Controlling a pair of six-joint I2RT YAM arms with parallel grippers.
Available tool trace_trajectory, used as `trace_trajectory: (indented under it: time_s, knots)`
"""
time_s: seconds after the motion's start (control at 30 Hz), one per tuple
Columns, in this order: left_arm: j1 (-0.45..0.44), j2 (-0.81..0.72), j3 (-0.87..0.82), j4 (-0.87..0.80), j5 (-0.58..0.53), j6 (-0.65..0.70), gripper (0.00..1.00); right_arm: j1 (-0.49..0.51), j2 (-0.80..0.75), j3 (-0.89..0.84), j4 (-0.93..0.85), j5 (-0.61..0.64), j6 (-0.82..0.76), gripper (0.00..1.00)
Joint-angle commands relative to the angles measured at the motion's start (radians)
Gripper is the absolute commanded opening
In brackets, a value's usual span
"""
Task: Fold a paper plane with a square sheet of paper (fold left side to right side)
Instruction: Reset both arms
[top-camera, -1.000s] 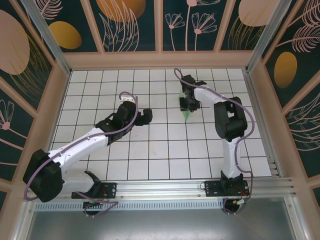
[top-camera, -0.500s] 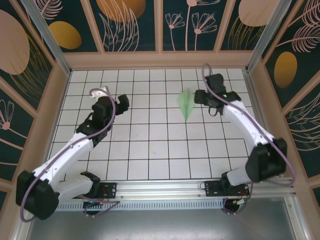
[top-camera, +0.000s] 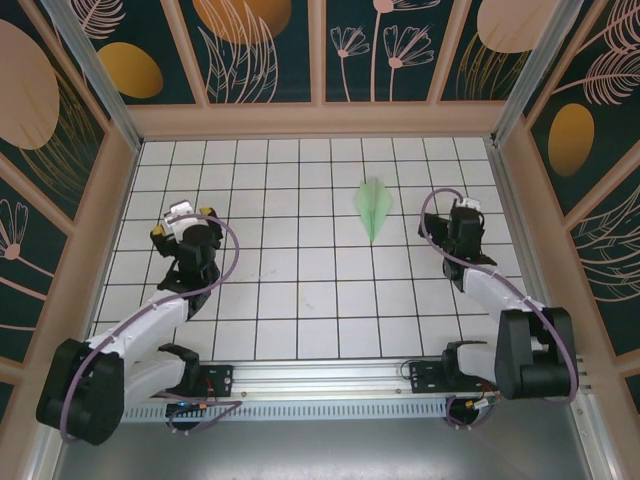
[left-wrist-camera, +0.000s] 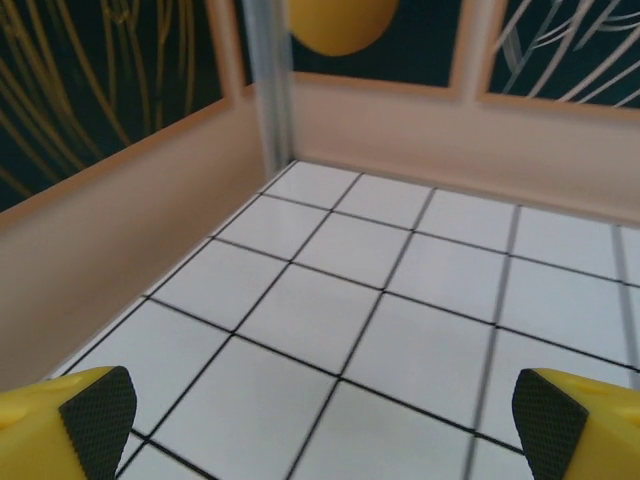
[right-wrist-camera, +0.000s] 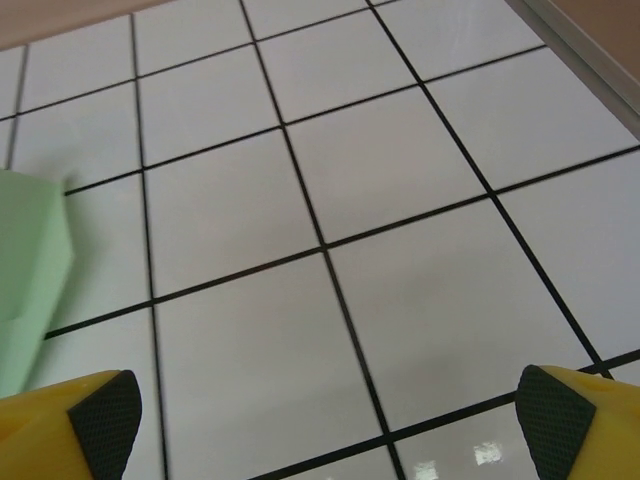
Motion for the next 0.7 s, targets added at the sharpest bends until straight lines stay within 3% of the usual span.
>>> trace_trajectory:
  time_s: [0.0,0.33,0.5,0.63,0.67]
  knots:
    - [0.055,0.034,-0.079,0.194,0.012,0.027,0.98,-0.032,0.055,-0.063,0.309,0.003,-0.037,0.99]
    - [0.131,0.165,-0.280,0.746,0.215,0.128,0.98,-0.046,0.195,-0.203,0.822,-0.085,-0.161,0.99]
    - [0.139,0.262,-0.266,0.877,0.300,0.213,0.99,-0.084,0.298,-0.281,1.048,-0.128,-0.131,0.99]
    - [0.155,0.413,-0.266,1.063,0.314,0.237,0.99,-0.092,0.292,-0.268,1.008,-0.151,-0.127,0.99]
    - [0.155,0.398,-0.267,1.035,0.319,0.229,0.98,-0.091,0.292,-0.270,1.011,-0.151,-0.128,0.99]
